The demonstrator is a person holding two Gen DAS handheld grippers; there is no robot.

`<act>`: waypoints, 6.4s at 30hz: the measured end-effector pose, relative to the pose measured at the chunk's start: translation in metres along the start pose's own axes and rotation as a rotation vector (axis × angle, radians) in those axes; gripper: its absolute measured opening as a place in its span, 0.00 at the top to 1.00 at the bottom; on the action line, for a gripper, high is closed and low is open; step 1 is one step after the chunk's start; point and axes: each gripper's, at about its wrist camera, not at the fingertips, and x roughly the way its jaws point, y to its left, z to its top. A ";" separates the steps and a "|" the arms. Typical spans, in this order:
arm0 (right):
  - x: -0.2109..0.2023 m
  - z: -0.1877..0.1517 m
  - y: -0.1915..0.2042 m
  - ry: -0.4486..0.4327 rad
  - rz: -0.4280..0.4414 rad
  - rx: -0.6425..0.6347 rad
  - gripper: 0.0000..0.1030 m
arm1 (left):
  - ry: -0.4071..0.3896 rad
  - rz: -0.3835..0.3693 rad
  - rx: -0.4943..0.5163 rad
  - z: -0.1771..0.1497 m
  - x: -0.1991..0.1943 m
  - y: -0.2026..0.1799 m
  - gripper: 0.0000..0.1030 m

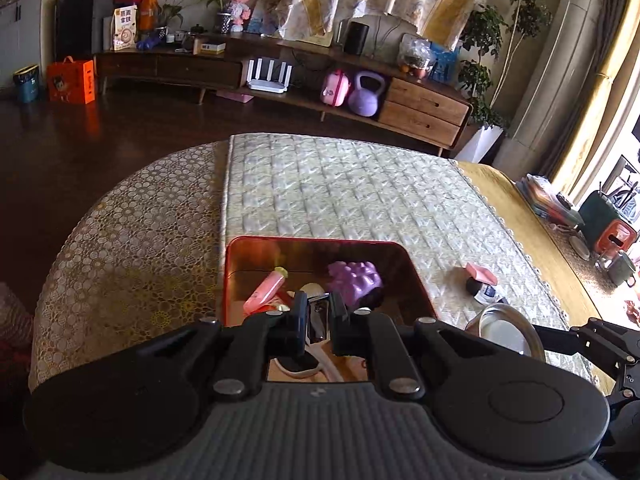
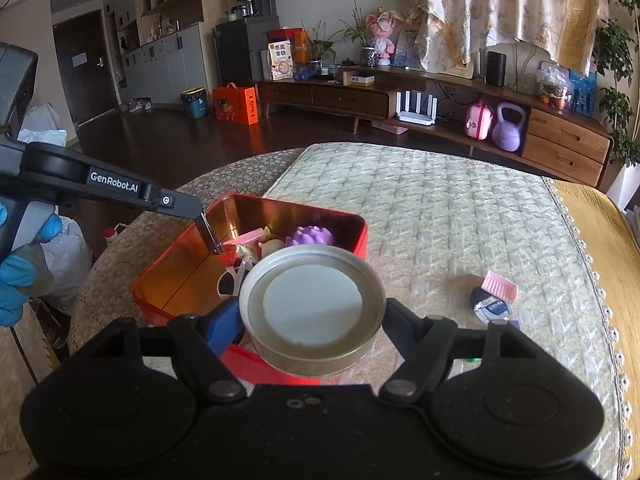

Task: Organize rigid objects
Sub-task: 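Open the left tool to drop the clipper while the right tool releases the tin into the box, then move the left tool to the green cap while the right tool moves to the purple block, then grasp the green cap with the left tool while the right tool grasps the purple block, then carry the green cap and purple block over the red tin box with both tools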

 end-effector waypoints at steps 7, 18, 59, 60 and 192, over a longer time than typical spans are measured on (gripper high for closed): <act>0.031 0.009 0.011 0.036 -0.009 -0.036 0.27 | 0.007 0.047 -0.008 0.009 0.019 0.017 0.90; 0.057 0.010 0.012 0.061 -0.037 -0.062 0.26 | 0.013 0.082 -0.005 0.016 0.048 0.027 0.90; -0.022 -0.017 -0.007 -0.023 -0.001 0.087 0.19 | 0.072 -0.017 0.055 -0.038 0.009 -0.029 0.89; -0.026 -0.018 -0.009 -0.030 -0.004 0.098 0.19 | 0.070 -0.021 0.059 -0.039 0.007 -0.033 0.89; -0.052 -0.018 -0.053 -0.033 0.019 0.229 0.80 | 0.011 -0.034 0.127 -0.041 0.005 -0.107 0.87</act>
